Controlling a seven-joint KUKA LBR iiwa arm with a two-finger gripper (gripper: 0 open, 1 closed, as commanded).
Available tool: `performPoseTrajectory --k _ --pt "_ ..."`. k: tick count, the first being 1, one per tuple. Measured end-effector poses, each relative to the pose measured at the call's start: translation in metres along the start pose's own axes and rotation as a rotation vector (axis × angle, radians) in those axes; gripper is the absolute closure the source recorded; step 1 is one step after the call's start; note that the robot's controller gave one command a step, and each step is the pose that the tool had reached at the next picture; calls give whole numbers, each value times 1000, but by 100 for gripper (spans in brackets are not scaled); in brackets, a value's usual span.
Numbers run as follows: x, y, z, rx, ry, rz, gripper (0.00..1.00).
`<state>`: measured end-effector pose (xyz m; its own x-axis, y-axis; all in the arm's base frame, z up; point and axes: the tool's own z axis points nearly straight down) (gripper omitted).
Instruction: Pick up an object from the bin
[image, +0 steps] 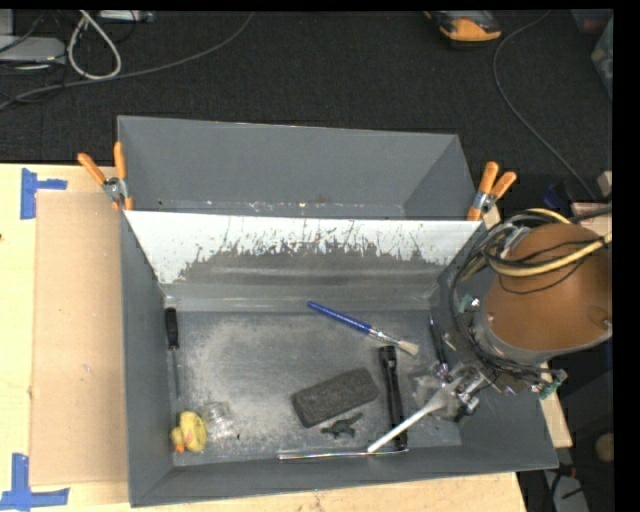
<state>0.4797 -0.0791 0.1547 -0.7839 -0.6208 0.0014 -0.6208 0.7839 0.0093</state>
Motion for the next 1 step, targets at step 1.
performPoseTrajectory --k 1 --pt "-1 0 -16 0 -1 2 100"
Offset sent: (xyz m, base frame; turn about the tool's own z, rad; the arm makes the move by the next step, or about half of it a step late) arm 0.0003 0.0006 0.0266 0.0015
